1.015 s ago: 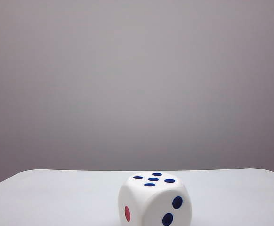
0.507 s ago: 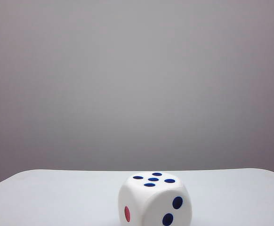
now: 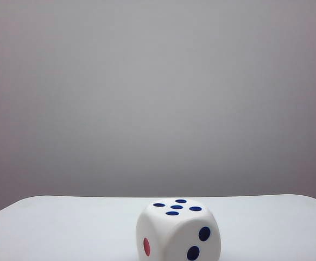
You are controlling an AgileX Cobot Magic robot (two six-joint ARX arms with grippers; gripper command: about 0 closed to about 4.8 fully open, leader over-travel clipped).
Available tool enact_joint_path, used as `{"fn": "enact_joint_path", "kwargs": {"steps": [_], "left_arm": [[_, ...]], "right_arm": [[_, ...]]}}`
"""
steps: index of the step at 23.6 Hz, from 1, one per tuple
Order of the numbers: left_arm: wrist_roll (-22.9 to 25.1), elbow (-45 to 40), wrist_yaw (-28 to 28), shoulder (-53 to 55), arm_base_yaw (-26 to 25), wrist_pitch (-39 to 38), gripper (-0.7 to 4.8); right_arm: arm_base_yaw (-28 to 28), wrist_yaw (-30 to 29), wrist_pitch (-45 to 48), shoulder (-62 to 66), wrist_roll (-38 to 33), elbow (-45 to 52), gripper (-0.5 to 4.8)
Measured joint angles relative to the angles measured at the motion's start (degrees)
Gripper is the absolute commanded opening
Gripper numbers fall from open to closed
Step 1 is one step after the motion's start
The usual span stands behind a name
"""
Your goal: Pick up the dice on the table and roll the dice.
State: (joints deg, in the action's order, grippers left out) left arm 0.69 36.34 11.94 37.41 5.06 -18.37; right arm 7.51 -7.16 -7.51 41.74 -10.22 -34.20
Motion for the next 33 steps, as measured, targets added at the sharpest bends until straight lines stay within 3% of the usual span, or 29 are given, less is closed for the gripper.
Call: {"fn": "enact_joint_path", "kwargs": {"steps": [3, 8, 11, 13, 14, 15, 16, 18, 20, 24, 31, 33], "left_arm": [[2.47, 7.08, 3.23, 5.25, 0.02, -6.97, -0.05], [3.61, 9.09, 11.58, 10.01, 0.55, -12.13, -0.05], [3.63, 9.09, 9.01, 11.96, 3.32, -14.56, -0.05], [3.78, 9.07, 6.14, 13.20, 5.35, -15.80, -0.05], [4.02, 9.07, 5.77, 13.97, 6.75, -16.13, -0.05], [4.26, 9.07, 5.79, 14.27, 7.58, -16.20, -0.05], [4.31, 9.07, 5.77, 14.29, 8.07, -16.20, -0.05], [4.37, 9.07, 5.73, 14.60, 9.81, -16.20, -0.05], [4.66, 9.09, 5.81, 14.67, 10.91, -17.09, -0.05], [5.09, 9.07, 7.96, 14.73, 10.99, -21.84, -0.05], [5.31, 9.07, 8.48, 14.75, 10.99, -22.60, -0.05], [5.31, 9.07, 8.48, 14.75, 10.99, -22.60, -0.05]], "right_arm": [[0.02, -10.80, -2.49, 13.92, 1.14, -6.19, -0.03], [2.43, -19.26, -4.68, 33.09, 4.42, -10.80, 0.08], [6.64, -20.85, -4.13, 42.60, 7.19, -12.24, 1.27], [9.38, -23.74, -3.69, 48.00, 7.54, -12.31, 1.58], [10.73, -25.49, -2.25, 50.49, 7.58, -12.50, 2.73], [12.09, -27.15, -0.72, 52.17, 7.80, -12.52, 3.23], [12.79, -29.09, 0.39, 53.05, 7.82, -12.55, 3.41], [14.23, -35.43, 3.65, 56.13, 7.67, -12.59, 3.41], [14.95, -35.82, 4.66, 57.70, 7.89, -12.59, 3.41], [14.84, -34.01, 4.98, 58.75, 8.02, -12.59, 3.40], [14.99, -32.33, 5.60, 59.32, 8.44, -12.59, 3.36], [15.02, -31.95, 5.60, 59.34, 8.44, -12.59, 3.02]]}}
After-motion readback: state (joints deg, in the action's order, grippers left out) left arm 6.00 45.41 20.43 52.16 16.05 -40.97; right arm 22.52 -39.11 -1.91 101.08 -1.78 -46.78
